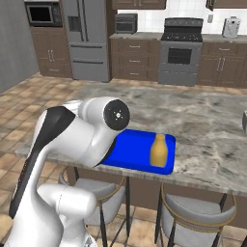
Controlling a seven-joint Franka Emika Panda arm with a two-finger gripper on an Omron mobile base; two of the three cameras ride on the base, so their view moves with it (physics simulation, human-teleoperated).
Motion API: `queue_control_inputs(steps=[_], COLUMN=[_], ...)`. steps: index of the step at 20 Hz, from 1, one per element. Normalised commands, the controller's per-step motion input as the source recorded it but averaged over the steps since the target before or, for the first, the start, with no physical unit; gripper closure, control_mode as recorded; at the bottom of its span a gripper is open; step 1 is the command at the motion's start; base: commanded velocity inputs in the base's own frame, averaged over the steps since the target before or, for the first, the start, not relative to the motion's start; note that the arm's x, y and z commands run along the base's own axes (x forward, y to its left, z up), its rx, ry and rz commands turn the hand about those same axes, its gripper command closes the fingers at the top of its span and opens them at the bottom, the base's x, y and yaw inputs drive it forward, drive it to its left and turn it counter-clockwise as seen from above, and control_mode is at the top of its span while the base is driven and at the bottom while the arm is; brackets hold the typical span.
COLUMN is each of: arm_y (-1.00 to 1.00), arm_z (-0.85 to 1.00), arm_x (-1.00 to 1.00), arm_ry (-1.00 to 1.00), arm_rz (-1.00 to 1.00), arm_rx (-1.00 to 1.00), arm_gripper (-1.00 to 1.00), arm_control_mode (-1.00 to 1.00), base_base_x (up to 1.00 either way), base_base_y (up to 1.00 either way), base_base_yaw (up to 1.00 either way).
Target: There is a tray on the dining counter. Grab the cup, mug, and pitcher and place them on the tray. The pitcher may be placed next to the tray if it cannot fit the tray.
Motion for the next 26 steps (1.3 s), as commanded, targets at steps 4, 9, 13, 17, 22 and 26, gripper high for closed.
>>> queue_control_inputs(steps=[4,9,13,17,22,26], arm_y=[0.0,0.0,0.0,0.0,0.0,0.06], arm_z=[0.0,0.0,0.0,-0.02,-0.13,-0.2], arm_x=[0.0,0.0,0.0,0.0,0.03,0.1], arm_ry=[0.0,0.0,0.0,0.01,0.04,0.09], arm_rz=[0.0,0.0,0.0,-0.02,-0.31,-0.43], arm_rx=[0.0,0.0,0.0,-0.01,-0.03,-0.09], arm_gripper=[1.0,1.0,1.0,1.0,1.0,1.0], arm_control_mode=[1.0,1.0,1.0,-1.0,-1.0,-1.0], base_base_x=[0.0,0.0,0.0,0.0,0.0,0.0], base_base_y=[0.0,0.0,0.0,0.0,0.0,0.0], base_base_yaw=[0.0,0.0,0.0,-0.01,0.0,0.0])
